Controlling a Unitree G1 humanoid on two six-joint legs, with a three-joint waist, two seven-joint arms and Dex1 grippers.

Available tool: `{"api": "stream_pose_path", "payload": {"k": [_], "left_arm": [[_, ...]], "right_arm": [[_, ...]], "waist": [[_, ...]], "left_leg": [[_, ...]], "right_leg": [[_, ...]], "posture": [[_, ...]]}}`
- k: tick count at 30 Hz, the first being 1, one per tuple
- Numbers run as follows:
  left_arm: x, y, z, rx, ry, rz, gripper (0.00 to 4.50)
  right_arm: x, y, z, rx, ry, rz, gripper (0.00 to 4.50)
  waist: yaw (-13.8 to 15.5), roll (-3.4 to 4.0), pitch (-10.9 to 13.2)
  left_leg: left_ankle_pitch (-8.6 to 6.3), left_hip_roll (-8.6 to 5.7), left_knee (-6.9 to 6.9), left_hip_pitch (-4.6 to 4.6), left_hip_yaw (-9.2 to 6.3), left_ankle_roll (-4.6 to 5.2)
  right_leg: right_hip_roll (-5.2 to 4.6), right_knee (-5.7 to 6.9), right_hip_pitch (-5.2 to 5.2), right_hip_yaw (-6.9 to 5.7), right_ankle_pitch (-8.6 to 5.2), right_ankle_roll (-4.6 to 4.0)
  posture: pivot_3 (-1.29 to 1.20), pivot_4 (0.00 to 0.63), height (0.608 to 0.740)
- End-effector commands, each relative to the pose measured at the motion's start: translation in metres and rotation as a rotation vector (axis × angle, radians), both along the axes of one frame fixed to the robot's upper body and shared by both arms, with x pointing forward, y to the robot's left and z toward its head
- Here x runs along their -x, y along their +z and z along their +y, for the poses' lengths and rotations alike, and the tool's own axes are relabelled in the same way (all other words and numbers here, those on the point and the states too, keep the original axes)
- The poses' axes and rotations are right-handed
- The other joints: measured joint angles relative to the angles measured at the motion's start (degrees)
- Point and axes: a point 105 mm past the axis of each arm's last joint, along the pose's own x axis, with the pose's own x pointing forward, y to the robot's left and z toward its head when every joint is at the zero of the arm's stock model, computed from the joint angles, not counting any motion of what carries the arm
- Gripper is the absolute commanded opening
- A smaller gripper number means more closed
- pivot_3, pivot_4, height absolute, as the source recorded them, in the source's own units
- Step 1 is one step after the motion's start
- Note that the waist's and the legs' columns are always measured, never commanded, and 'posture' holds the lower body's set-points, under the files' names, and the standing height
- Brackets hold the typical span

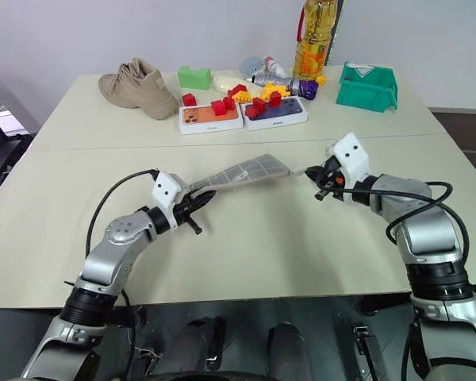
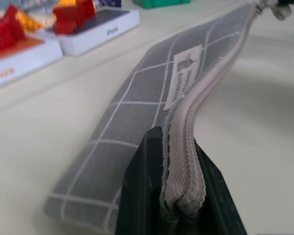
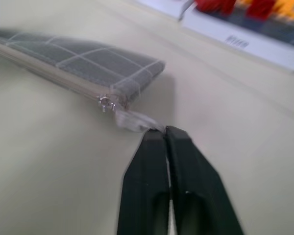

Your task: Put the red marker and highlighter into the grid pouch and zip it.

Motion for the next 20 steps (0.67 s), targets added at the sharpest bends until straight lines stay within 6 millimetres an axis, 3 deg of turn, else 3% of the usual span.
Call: {"api": "stream_pose_path", "payload": {"k": [1, 4, 7, 14, 20], "left_arm": [[0.006, 0.012, 0.016, 0.027, 0.033, -0.018, 2.13], [0.016, 0.009, 0.026, 0.032, 0.057, 0.005, 3.62], [0.030, 0.003, 0.035, 0.042, 0.068, 0.049, 3.62], [0.045, -0.006, 0.085, -0.006, 0.268, 0.062, 3.62], [0.049, -0.008, 0.108, -0.041, 0.352, 0.053, 3.62]], "right_arm": [[0.014, 0.006, 0.006, -0.020, 0.086, -0.022, 1.95], [0.021, 0.000, 0.002, -0.034, 0.098, -0.019, 3.47], [0.029, -0.003, -0.003, -0.070, 0.111, -0.004, 3.47], [0.025, -0.003, -0.028, -0.195, 0.022, -0.019, 3.47], [0.022, -0.012, -0.027, -0.206, 0.012, -0.005, 3.47]], "waist": [[0.0, 0.00, 0.0], [0.2, 0.00, 0.0], [0.4, 0.00, 0.0], [0.5, 0.00, 0.0], [0.6, 0.00, 0.0]], "left_leg": [[0.00, 0.00, 0.00, 0.00, 0.00, 0.00], [-0.01, -0.01, 0.01, 0.00, 0.00, 0.01], [-0.01, -0.01, 0.01, 0.00, 0.00, 0.01], [-0.03, 0.00, 0.00, 0.01, -0.01, 0.02], [-0.04, -0.02, 0.00, 0.00, 0.00, 0.03]], "right_leg": [[0.00, 0.00, 0.00, 0.00, 0.00, 0.00], [-0.02, -0.02, 0.02, 0.01, 0.00, 0.00], [-0.03, -0.03, 0.02, 0.01, 0.00, 0.00], [-0.05, -0.04, 0.04, 0.01, -0.01, -0.03], [-0.10, -0.06, 0.04, 0.02, -0.01, -0.03]], "posture": [[0.00, 0.150, 0.739], [0.00, 0.150, 0.739], [0.00, 0.150, 0.739], [0.00, 0.150, 0.739], [0.00, 0.150, 0.739]]}}
